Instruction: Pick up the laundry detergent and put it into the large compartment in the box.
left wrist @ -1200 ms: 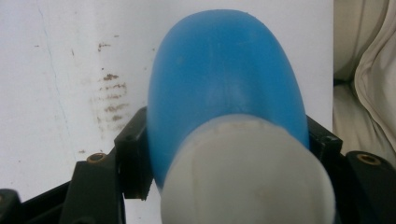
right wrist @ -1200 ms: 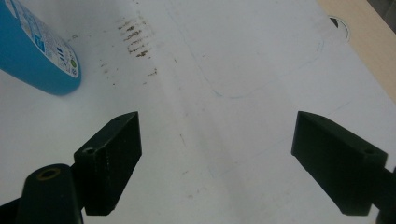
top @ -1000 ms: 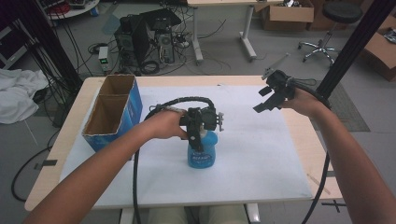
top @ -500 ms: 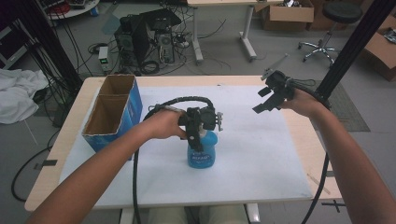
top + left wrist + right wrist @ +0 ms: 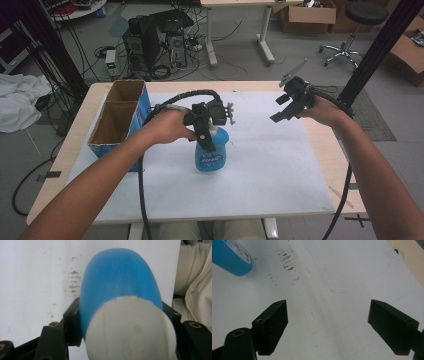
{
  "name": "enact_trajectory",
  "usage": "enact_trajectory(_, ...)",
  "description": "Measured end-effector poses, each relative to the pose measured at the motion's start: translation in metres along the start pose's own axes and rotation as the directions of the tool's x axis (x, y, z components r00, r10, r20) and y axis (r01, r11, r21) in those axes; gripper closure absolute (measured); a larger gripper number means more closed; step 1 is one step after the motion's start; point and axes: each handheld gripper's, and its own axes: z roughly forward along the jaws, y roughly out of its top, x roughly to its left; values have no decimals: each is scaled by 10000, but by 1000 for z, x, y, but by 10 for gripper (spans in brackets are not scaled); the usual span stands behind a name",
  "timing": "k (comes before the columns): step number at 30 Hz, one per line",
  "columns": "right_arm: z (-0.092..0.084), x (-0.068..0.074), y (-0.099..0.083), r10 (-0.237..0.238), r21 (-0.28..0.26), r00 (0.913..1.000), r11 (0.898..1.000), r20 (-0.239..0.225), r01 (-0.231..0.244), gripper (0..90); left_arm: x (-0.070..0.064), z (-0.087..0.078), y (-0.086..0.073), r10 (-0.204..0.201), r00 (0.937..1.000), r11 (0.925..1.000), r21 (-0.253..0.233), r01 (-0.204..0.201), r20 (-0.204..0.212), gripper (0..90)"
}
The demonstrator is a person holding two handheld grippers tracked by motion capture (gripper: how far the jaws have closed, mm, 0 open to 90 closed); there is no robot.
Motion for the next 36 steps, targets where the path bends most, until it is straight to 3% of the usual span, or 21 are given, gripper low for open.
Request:
enact_trajectory(3, -1, 1, 0, -5, -31, 10000, 10000, 32, 5, 162, 4, -12, -2, -621, 9981, 9980, -118, 621, 44, 376)
enact_trajectory(8, -1, 2, 1, 49, -82, 10000, 10000, 43, -48, 161, 7, -29, -2, -1308, 9911, 9913, -162, 1304, -255, 376)
enact_trajectory(9, -1, 2, 1, 43, -81, 10000, 10000, 24, -43, 161, 7, -33, -2, -1291, 9910, 9916, -148, 1286, -356, 376)
enact_trajectory(12, -1, 4, 2, -11, -94, 10000, 10000, 25, 11, 162, 10, -43, -2, -1860, 9816, 9824, -245, 1851, -435, 376)
enact_trajectory(17, -1, 4, 2, -50, -77, 10000, 10000, -1, 50, 162, 15, -62, -3, -2403, 9679, 9707, -247, 2391, -738, 376)
enact_trajectory(24, -1, 7, 3, -78, -75, 10000, 9999, -51, 78, 164, 24, -86, -4, -3423, 9311, 9392, -186, 3428, -1260, 376)
enact_trajectory(32, -5, 8, 4, -107, -131, 9999, 9999, 31, 107, 163, 33, -108, -12, -4483, 8809, 8933, -413, 4475, -1516, 377)
enact_trajectory(36, -6, 8, 6, -183, -179, 9998, 9997, 44, 184, 162, 37, -119, -18, -4993, 8510, 8657, -552, 4974, -1629, 377)
